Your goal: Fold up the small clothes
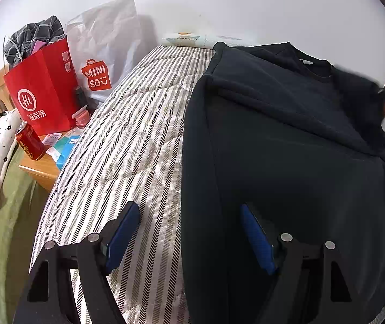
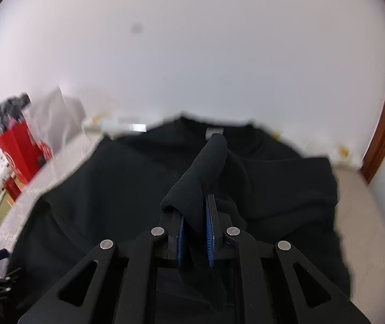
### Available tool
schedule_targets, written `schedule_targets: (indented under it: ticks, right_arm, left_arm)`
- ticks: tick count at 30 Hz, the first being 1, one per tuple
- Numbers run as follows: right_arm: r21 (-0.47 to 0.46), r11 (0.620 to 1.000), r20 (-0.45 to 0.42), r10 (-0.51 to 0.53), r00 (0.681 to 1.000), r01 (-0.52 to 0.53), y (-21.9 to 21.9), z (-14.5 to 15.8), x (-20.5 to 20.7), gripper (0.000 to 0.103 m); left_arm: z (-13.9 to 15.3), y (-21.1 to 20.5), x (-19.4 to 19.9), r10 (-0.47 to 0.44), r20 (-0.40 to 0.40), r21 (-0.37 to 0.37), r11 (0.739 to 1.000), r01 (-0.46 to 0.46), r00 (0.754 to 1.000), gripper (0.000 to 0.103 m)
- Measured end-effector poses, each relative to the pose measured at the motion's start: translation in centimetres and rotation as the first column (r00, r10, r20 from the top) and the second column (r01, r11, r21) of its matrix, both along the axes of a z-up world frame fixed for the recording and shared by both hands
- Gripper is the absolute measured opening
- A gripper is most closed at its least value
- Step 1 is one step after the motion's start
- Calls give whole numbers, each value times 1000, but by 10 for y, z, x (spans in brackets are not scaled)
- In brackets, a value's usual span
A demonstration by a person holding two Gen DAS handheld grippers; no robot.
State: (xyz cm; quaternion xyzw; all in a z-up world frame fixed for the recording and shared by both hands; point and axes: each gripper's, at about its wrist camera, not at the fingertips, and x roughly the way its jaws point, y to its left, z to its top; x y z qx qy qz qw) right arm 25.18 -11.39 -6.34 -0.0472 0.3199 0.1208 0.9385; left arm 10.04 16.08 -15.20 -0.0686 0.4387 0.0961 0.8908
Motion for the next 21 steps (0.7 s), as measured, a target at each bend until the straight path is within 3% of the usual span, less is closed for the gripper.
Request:
schedule_targets:
  ticks: [2,3,4,6,9,12,16,21]
  right_arm:
    - [20,1000,-71,9,997,-8,1,-23,13,18]
    - [28,1000,-94,13,995,-10,-2,-29,17,29]
    - [43,999,-125,20,992,-15,-4,-34,19,49]
    - [81,996,-145,34,989,-22,-15,-39,8,63]
    - [77,997,-98,13,995,-5,-38,-34,-12,70]
    - [41,999,-69,-27,997,30,-60,-33,-21,71]
    - [17,998,-142,-63,988,66,-84,-49,-16,71]
    - [83,995,-179,-30,983,45,-86,-64,-1,69]
  left_arm:
    - [0,-1,-1,-2,2,8,1000,2,1000,76]
    - [0,-2,-1,-1,2,11,1000,1,1000,76]
    - [0,-3,-1,-1,1,13,1000,1,1000,76]
    - [1,-4,-1,-7,-6,9,1000,7,1000,76]
    - [6,-9,1,-47,-9,-24,999,47,999,76]
    - [15,-17,3,-68,20,-29,997,69,997,76]
    - [24,-29,11,-89,43,-22,996,90,995,76]
    - [25,-36,15,-114,44,-18,993,115,993,76]
